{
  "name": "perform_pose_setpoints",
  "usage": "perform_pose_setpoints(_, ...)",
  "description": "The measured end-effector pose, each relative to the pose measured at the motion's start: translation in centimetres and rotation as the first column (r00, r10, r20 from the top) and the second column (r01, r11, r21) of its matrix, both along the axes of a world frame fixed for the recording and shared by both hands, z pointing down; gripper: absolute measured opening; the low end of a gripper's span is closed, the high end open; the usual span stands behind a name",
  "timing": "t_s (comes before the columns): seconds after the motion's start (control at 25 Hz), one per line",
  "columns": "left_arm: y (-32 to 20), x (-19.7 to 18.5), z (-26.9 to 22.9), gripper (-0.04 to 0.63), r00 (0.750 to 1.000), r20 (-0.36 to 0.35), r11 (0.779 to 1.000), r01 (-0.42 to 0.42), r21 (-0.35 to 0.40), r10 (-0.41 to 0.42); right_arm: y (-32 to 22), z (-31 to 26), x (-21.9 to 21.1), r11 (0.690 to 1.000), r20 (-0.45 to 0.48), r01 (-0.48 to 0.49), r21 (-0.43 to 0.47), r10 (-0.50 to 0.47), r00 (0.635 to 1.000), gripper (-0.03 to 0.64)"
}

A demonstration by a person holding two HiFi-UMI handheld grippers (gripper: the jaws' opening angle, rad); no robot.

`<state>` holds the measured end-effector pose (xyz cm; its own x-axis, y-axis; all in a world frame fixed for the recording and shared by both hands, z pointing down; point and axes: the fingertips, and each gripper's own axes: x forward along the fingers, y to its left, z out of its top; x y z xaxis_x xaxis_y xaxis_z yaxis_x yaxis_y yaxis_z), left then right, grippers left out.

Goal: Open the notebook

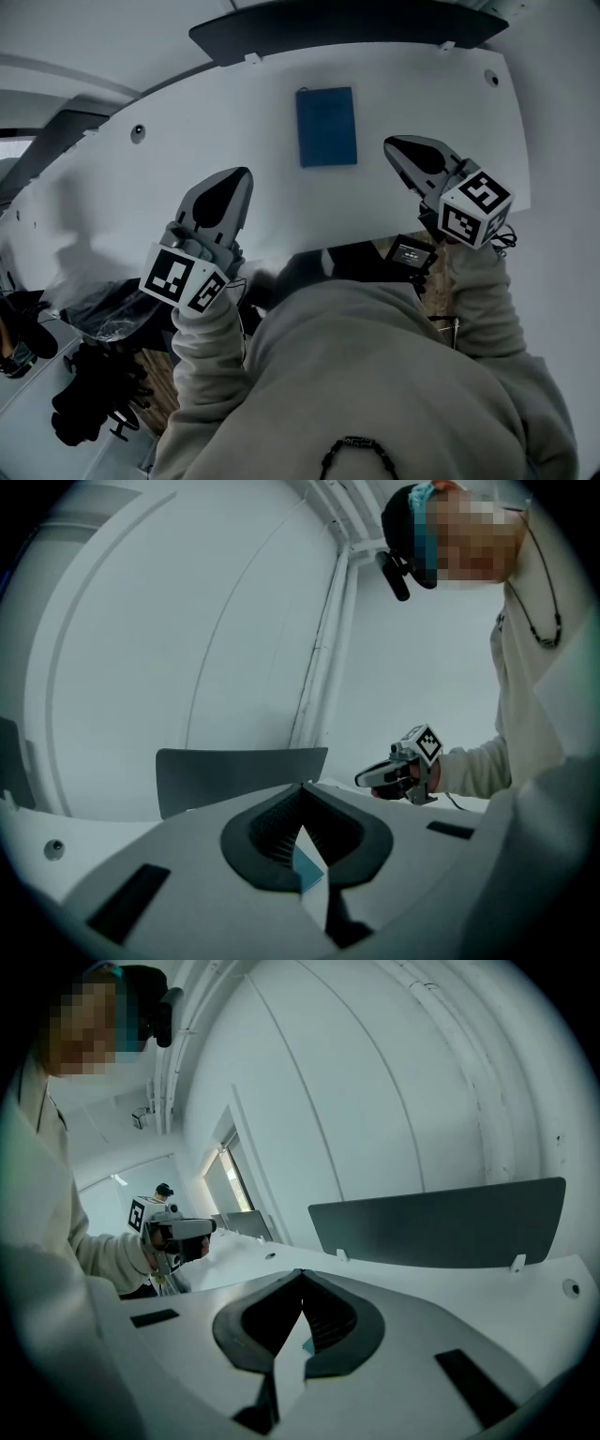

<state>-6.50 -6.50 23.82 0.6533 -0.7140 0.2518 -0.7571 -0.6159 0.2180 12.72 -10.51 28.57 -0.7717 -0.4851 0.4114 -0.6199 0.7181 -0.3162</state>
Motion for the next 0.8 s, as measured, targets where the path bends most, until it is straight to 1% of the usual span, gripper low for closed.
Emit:
perform_pose_setpoints(0.12, 0.0, 1.0, 0.3, -0.002, 1.0, 0.003, 1.0, -0.01, 0.0, 0.01, 0.1, 0.3, -0.5, 1.0, 0.002, 0.028, -0.006, -0.028, 1.0, 0.021)
perform_pose_setpoints(0.24, 0.0, 1.3, 1.0, -0.002, 1.0, 0.003, 1.0, -0.002, -0.006, 0.002, 0.4, 0.9, -1.1, 0.999, 0.005, 0.051, -0.006, -0.051, 0.999, 0.021)
perform_pose_setpoints(0.32, 0.0, 1.6, 1.6, -0.002, 1.0, 0.008, 1.0, 0.008, -0.017, -0.008, 0.8, 1.1, -1.2, 0.997, 0.026, 0.071, -0.021, -0.071, 0.997, 0.021)
perform_pose_setpoints(0.4, 0.1, 1.7, 2.2, -0.002, 1.0, 0.01, 0.999, 0.026, -0.031, -0.025, 1.4, 1.2, -1.7, 0.993, 0.054, 0.116, -0.035, -0.114, 0.992, 0.02)
perform_pose_setpoints(0.48, 0.3, 1.6, 2.9, -0.002, 0.999, 0.0, 0.998, 0.043, -0.046, -0.043, 1.6, 1.3, -2.1, 0.989, 0.065, 0.144, -0.032, -0.142, 0.988, 0.021)
perform_pose_setpoints(0.68, 1.0, 1.1, 4.5, -0.002, 0.999, -0.009, 0.995, 0.051, -0.087, -0.052, 0.7, 2.7, -2.4, 0.993, 0.043, 0.117, -0.033, -0.116, 0.992, 0.021)
perform_pose_setpoints(0.8, 1.0, 0.7, 5.8, -0.002, 0.998, 0.004, 0.992, 0.056, -0.114, -0.056, 0.4, 3.6, -2.7, 0.995, 0.02, 0.095, -0.041, -0.094, 0.995, 0.021)
